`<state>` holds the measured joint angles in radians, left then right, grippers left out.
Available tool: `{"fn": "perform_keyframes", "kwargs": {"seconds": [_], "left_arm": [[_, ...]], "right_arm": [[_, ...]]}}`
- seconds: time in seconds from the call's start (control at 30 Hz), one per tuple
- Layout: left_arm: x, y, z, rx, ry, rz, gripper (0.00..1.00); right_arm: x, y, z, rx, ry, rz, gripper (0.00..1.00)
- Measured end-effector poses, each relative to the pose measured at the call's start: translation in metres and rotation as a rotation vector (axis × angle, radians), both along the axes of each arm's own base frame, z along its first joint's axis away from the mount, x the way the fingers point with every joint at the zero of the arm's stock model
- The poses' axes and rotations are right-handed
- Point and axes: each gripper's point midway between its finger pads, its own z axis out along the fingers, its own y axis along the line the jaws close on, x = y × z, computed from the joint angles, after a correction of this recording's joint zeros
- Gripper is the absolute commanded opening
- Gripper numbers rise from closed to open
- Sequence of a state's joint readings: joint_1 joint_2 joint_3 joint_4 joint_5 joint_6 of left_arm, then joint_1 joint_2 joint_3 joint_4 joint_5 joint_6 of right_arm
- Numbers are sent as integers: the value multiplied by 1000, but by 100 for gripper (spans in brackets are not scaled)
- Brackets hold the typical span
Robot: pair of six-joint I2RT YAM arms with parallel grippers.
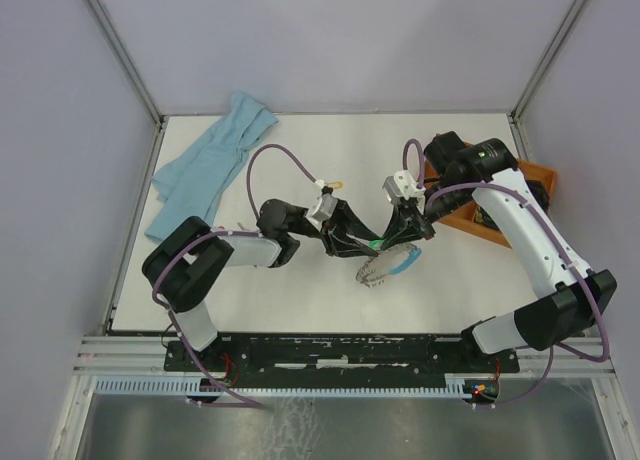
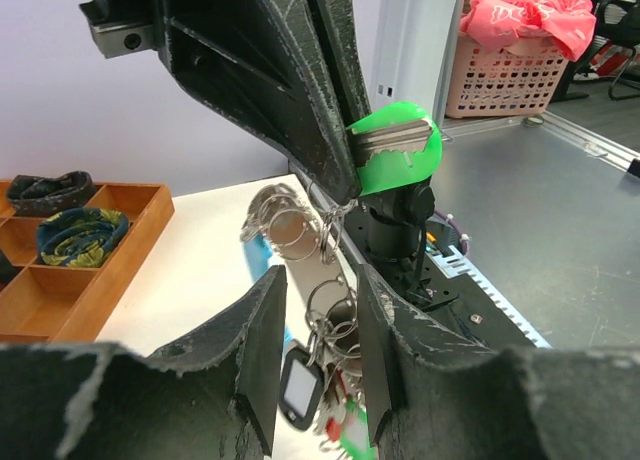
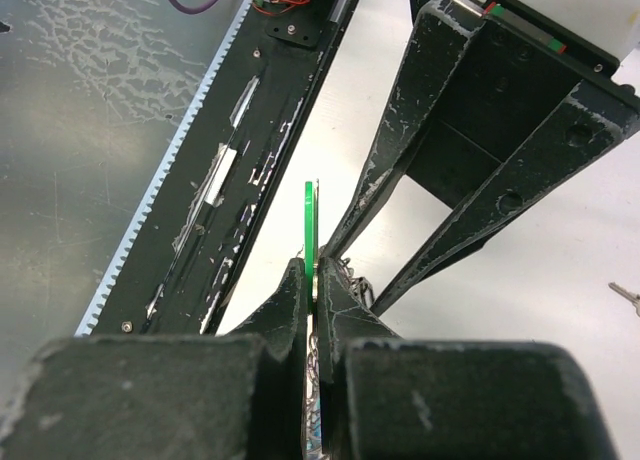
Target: Remove the keys from the keyring
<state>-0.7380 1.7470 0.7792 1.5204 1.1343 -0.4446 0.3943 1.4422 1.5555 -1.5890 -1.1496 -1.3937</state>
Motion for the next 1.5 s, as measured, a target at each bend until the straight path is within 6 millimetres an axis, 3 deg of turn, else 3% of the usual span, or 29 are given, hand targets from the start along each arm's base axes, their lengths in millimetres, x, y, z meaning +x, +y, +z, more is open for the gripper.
{"fn": "perform_keyframes", "kwargs": {"seconds": [0.23,0.53,0.77,0.97,1.2,1.5], "left_arm": [[-9,-3,0,6,13,-27,38],[-12,-5,1,11,28,-40,16],[-12,-6,5,6,28,-42,15],[-12,-6,5,10,38,-46,3],[-9,-6,5,7,50,-29,3],[13,-5,7,-33,131,115,3]], "right_arm": [[0,2,-4,-5,8,9,1],[0,2,-7,-14,14,9,1],[0,2,-8,-16,17,8,1],[1,2,-8,-16,18,7,1],[4,0,-10,-36,7,-17,1],[21,-8,-11,-50,-22,-132,1]]}}
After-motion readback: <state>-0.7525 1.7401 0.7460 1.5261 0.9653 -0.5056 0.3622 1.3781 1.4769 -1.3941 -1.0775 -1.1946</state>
